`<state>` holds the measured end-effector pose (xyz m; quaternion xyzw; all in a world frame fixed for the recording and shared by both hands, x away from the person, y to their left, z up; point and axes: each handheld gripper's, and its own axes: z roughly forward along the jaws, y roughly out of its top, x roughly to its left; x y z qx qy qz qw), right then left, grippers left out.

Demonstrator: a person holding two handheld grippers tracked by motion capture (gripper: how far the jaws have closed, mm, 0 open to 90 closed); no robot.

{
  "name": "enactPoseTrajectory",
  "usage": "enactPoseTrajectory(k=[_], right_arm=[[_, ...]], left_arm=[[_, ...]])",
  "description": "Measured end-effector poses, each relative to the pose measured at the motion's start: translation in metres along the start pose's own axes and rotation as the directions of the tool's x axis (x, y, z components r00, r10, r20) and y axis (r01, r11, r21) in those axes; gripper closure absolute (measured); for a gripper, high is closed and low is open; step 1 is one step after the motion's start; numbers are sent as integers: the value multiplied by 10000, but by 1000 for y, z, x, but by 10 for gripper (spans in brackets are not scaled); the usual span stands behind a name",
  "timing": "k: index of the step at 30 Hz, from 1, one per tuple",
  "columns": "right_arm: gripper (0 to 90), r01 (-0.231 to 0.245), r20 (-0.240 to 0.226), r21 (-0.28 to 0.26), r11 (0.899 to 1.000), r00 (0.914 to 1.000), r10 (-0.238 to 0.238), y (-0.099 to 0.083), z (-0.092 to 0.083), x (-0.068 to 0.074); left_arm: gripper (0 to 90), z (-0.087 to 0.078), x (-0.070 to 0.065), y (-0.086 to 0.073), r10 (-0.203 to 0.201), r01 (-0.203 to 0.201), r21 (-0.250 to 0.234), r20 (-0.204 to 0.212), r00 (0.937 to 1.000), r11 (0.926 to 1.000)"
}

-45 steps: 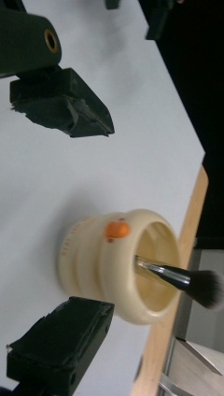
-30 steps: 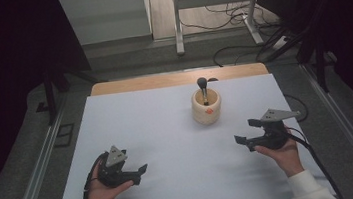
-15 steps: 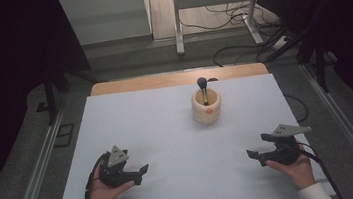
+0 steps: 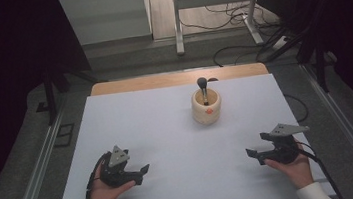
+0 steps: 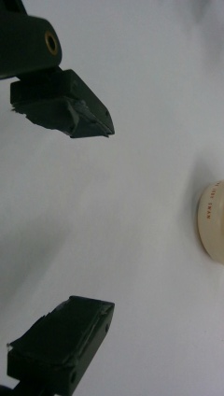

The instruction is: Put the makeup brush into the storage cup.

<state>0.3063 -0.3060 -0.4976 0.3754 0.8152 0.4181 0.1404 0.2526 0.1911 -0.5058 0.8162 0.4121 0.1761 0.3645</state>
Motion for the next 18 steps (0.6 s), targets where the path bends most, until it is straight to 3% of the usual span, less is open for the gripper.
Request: enactPoseTrajectory(k=[18], right_arm=[[136,241,-102,98,9997,9997,-240,0,1,0]], left_arm=[[106,0,1,0,-4,4,-31,-37,10000,10000]])
